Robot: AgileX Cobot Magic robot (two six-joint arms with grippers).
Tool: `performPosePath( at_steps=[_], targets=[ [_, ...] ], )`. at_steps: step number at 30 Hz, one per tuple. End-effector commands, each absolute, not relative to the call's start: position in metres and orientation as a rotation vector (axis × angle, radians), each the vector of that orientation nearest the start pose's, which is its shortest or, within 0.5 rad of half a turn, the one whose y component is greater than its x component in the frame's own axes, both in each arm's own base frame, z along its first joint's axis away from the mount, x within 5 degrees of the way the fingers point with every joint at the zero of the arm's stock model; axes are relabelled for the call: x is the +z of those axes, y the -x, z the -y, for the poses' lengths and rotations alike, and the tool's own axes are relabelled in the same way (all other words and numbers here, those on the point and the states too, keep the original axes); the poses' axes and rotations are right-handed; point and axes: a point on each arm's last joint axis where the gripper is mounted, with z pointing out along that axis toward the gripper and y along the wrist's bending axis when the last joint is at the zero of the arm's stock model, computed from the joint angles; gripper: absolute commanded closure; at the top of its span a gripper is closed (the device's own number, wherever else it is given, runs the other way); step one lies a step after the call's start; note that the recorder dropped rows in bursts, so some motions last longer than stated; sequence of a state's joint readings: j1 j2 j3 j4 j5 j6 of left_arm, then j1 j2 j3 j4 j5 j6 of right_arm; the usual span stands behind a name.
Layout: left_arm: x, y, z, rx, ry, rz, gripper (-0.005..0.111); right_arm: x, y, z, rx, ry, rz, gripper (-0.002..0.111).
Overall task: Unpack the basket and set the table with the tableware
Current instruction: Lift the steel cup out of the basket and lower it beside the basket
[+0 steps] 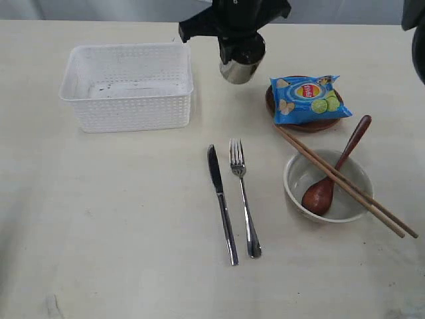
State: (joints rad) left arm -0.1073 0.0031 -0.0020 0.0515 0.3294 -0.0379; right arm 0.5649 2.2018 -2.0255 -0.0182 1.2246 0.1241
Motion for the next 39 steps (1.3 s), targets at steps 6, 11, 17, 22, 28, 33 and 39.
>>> performPosePath(
  at_steps=[6, 11, 17, 22, 28, 33, 39],
  targets=[
    [0.184, -0.054, 0.005, -0.061, -0.101, -1.800, 0.107, 0.214, -0.395, -0.266, 0.178, 0.683, -2.887, 0.109],
    [0.184, -0.054, 0.005, -0.061, -0.101, -1.800, 0.107, 0.203, -0.395, -0.270, 0.216, 0.673, -2.922, 0.109],
    [0.184, -0.054, 0.005, -0.061, -0.101, -1.800, 0.107, 0.203, -0.394, -0.272, 0.248, 0.674, -2.927, 0.109],
    [0.184, -0.054, 0.005, -0.061, -0.101, -1.800, 0.107, 0.197, -0.392, -0.276, 0.314, 0.687, -2.947, 0.109],
    [0.184, -0.054, 0.005, -0.061, -0.101, -1.800, 0.107, 0.188, -0.394, -0.277, 0.301, 0.690, -2.965, 0.109],
    [0.184, -0.054, 0.005, -0.061, -0.101, -1.800, 0.107, 0.187, -0.396, -0.272, 0.216, 0.684, -2.955, 0.109],
    [0.184, -0.054, 0.005, -0.061, -0.101, -1.800, 0.107, 0.187, -0.396, -0.272, 0.219, 0.710, -2.948, 0.108]
  ],
)
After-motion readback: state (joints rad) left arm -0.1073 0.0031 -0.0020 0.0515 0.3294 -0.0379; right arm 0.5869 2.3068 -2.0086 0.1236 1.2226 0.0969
